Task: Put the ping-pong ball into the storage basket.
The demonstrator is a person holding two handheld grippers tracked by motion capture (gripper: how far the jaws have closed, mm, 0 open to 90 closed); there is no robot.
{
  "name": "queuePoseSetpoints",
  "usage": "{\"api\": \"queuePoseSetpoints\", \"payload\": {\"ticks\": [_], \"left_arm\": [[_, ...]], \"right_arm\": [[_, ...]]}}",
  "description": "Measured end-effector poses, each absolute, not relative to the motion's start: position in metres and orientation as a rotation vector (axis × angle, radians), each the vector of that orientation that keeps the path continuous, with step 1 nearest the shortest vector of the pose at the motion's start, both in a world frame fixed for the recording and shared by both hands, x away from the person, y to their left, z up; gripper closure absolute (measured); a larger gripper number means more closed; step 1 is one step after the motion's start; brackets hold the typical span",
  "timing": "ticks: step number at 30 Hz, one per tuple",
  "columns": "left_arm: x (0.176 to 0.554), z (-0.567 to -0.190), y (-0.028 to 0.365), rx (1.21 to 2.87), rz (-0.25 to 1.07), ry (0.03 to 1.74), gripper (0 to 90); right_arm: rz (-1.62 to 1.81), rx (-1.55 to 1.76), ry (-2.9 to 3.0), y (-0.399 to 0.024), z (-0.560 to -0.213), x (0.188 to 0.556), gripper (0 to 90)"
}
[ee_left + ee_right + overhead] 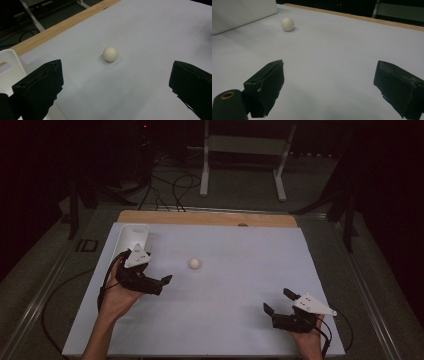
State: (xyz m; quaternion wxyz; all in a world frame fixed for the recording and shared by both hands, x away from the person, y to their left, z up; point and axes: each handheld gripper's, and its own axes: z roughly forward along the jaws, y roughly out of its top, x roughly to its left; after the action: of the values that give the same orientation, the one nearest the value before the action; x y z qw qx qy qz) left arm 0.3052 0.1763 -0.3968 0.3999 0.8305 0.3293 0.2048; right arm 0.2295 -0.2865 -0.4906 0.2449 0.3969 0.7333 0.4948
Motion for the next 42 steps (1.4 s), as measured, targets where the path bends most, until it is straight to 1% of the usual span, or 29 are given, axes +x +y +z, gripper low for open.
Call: {"api": "queuePoseSetpoints", "payload": {"ticks": [22, 42], "left_arm": [[0.329, -0.387, 0.151, 2.162, 0.503, 0.812, 0.0], [0.355, -0.388, 0.127, 2.231, 0.494, 0.818, 0.0]], "right_arm": [[1.35, 1.083, 2.007, -0.286, -0.491, 0.23, 9.1], [1.356, 1.089, 2.003, -0.287, -0.491, 0.23, 9.1]]}}
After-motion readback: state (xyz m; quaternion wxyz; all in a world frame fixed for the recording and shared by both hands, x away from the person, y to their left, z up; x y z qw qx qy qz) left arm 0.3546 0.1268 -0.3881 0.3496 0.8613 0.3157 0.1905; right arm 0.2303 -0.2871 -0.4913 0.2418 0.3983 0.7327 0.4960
